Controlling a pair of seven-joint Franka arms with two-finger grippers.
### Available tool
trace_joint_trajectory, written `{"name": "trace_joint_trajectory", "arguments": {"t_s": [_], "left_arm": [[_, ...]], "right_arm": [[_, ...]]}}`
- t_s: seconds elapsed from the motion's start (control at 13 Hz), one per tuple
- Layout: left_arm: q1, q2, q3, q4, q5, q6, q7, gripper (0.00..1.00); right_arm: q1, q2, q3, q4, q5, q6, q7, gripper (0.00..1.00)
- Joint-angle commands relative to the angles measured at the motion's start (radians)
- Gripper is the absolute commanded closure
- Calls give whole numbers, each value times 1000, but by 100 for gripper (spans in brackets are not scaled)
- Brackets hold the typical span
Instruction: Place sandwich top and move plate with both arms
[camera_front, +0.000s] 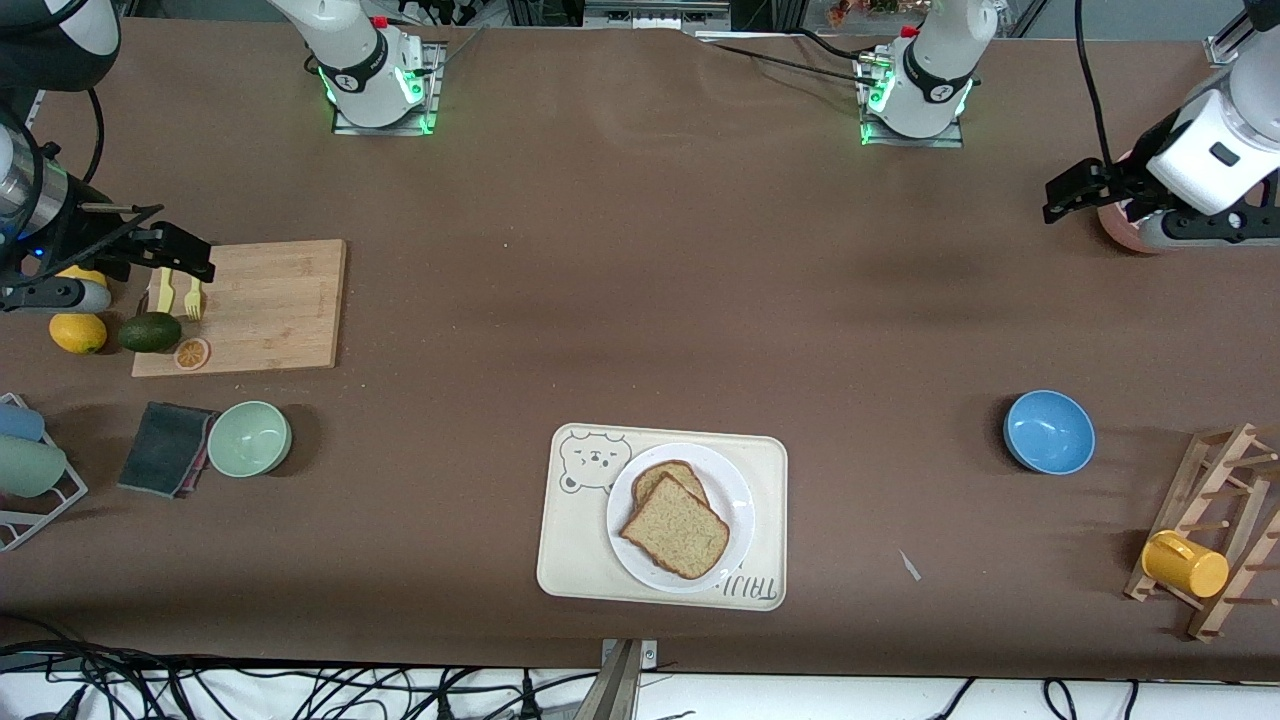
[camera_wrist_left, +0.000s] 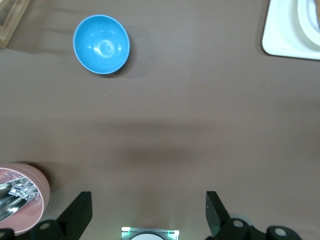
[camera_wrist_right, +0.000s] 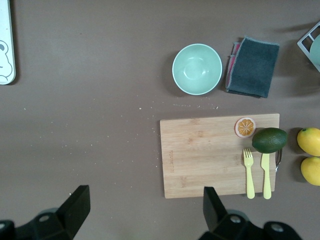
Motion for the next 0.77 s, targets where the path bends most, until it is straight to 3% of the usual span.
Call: {"name": "trace_joint_trajectory", "arguments": {"t_s": [0.0,0.69], "left_arm": [[-22,120,34,154,19,-43,26,0],[-30,101,34,136,17,-57,29,0]], "right_arm": [[-6,-11,5,-9,-11,-5,10,0],[-6,-11,5,-11,-11,-5,10,0]]}}
